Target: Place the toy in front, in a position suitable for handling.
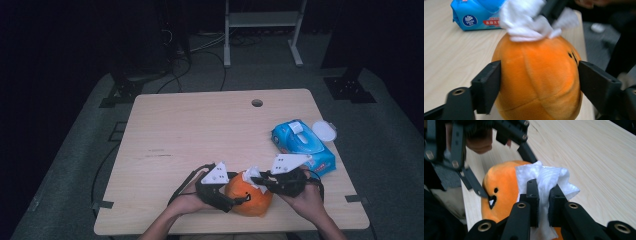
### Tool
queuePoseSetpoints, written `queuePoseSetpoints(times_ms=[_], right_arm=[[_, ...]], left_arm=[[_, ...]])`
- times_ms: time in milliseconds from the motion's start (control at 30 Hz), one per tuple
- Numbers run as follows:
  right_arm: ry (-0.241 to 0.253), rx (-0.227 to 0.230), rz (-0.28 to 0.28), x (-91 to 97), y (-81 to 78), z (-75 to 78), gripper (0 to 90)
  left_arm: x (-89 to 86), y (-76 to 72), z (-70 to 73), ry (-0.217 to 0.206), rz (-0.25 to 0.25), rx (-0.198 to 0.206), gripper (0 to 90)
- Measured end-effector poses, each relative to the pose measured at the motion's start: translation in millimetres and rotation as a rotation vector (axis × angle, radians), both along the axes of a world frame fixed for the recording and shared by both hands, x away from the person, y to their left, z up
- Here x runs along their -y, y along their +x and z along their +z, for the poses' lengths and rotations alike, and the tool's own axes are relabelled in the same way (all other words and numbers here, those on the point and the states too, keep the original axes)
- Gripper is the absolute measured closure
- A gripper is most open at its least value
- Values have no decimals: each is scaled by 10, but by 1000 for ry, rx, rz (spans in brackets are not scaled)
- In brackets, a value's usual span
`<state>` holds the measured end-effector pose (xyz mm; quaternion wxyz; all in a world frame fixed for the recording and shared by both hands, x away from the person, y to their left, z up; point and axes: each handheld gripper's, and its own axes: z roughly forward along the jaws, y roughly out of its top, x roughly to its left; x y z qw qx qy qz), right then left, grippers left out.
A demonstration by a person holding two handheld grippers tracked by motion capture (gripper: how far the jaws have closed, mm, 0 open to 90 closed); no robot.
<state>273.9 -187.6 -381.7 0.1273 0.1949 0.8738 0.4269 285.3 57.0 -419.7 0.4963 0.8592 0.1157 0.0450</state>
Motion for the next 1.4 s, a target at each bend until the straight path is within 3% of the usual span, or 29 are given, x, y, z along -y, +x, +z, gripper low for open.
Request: queuePoseSetpoints(times_ms=[33, 100, 167, 233, 300, 367, 533, 667, 700, 733, 833, 867, 900, 933, 1000, 1233, 1300, 1400], right_arm=[[0, 3, 1, -8, -7, 2, 809], [1, 3, 2, -22, -17, 9, 809], [1, 12, 19, -80, -48, 35, 809], [10, 23, 68, -234, -122, 68, 809], [2, 39, 86, -308, -147, 84, 809], [2, 33, 86, -314, -128, 89, 810], [10, -4, 22, -120, -16, 21, 810], [27, -43, -11, 35, 48, -47, 810], [32, -47, -15, 50, 33, -62, 810], [32, -47, -15, 50, 33, -62, 810], [15, -27, 6, -38, -34, -50, 810], [26, -35, 23, -79, -56, -43, 810], [12, -17, 55, -193, -112, -30, 810], [-1, -7, 62, -236, -134, -26, 809], [-51, 29, 68, -290, -152, -25, 809], [-42, 9, 44, -126, -57, -40, 808], [-58, 8, 2, -9, -35, -50, 807], [-55, -6, -17, 67, -16, -62, 808]], left_arm=[[-17, 36, -9, -37, 12, -70, 205], [-26, 55, -16, -45, 16, -88, 219], [-25, 49, -15, -40, 23, -73, 283], [14, -14, 25, -6, 3, -6, 299], [25, -51, 39, 18, -14, 36, 308], [8, -54, 35, 36, -16, 55, 323], [-78, -8, -28, 41, -18, 37, 330], [-123, 25, -51, 36, -21, 15, 323], [-123, 48, -40, 19, -22, -19, 261], [-123, 48, -40, 19, -22, -19, 221], [-122, 95, -9, -64, -12, -101, 145], [-108, 99, -2, -67, -13, -111, 140], [-64, 68, -12, -12, -14, -72, 182], [-55, 48, -30, 13, -14, -45, 205], [-76, 42, -48, 15, -9, -42, 255], [-104, 50, -61, 15, 1, -21, 312], [-124, 55, -66, 17, 5, -20, 311], [-135, 62, -74, 8, 3, -27, 307]])
